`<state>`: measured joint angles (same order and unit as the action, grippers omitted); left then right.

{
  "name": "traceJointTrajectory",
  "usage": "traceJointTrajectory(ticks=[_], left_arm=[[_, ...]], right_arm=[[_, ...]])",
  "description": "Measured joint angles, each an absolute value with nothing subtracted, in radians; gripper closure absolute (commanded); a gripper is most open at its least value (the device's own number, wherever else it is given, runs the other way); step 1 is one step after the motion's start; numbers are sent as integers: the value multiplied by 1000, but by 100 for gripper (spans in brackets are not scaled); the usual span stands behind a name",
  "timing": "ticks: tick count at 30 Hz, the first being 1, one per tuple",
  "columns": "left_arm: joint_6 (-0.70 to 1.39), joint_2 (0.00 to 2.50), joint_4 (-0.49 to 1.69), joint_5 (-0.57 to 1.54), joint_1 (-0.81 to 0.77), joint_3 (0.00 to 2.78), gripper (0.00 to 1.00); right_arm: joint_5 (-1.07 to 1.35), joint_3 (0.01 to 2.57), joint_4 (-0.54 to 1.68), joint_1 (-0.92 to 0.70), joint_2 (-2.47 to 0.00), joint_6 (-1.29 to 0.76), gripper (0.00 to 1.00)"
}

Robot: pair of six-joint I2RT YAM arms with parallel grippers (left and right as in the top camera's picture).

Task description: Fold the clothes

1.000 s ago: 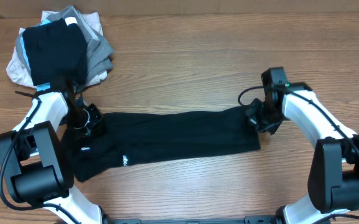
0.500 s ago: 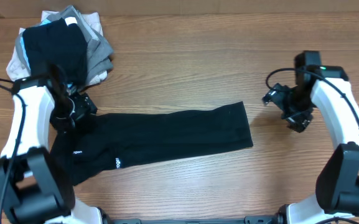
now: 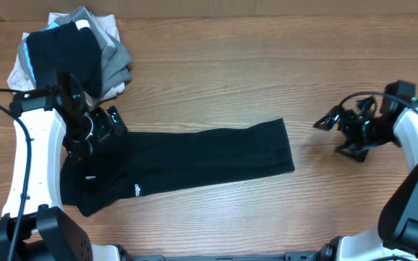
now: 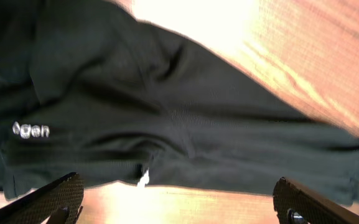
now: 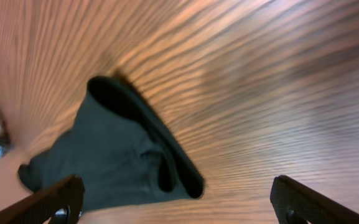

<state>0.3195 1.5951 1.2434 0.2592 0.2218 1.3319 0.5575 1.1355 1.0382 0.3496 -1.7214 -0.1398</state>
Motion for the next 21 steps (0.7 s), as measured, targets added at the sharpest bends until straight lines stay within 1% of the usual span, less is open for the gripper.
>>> traceJointTrajectory(ticks=[3,9,21], left_arm=[[313,1595,1276,267,213,1332,0],[295,1595,1295,290,184,1330,0],[284,1595,1295,298,130,1330,0]], right_arm=[[641,1037,960,336,-1721,-112,0],[720,904,836,275,-1721,-100,0],[726,855,706,94,-1721,-144,0]])
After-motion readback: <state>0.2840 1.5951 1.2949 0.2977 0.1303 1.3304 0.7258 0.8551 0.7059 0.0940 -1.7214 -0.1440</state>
